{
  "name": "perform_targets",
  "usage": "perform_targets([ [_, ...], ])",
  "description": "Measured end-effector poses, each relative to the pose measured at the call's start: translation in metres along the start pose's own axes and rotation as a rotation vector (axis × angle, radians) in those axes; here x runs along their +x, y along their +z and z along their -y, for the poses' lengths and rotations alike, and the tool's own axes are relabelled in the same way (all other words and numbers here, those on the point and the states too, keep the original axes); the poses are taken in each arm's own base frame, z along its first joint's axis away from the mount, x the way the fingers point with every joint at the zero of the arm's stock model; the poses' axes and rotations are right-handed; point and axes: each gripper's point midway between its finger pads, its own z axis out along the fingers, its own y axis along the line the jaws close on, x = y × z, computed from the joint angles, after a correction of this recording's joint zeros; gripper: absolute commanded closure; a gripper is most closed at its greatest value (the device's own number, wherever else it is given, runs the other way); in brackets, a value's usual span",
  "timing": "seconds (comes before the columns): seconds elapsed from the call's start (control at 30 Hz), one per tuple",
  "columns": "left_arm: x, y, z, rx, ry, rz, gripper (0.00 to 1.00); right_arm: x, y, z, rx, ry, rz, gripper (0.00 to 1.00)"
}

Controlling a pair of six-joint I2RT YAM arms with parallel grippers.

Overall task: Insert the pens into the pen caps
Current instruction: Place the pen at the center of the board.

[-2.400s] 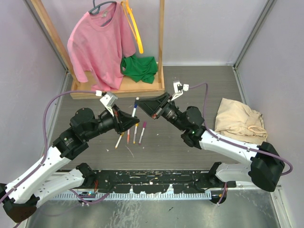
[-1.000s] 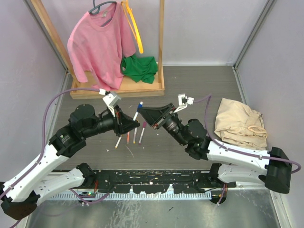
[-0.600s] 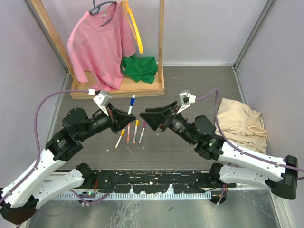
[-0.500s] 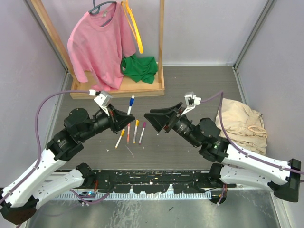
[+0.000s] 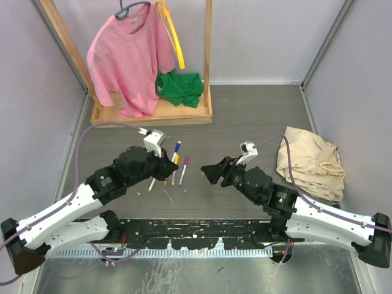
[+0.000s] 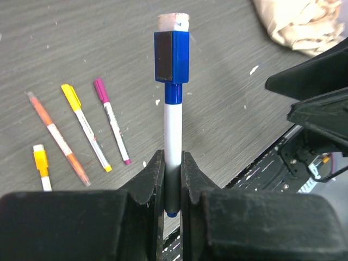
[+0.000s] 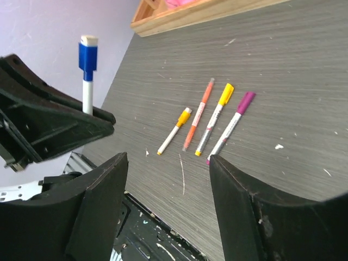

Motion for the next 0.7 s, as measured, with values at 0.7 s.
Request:
perform_targets([
  [0.7, 0.137, 0.112, -0.046, -0.362, 0.002, -0.431, 0.99, 0.022, -0.015, 0.042, 0.123, 0.085, -0.028, 0.32],
])
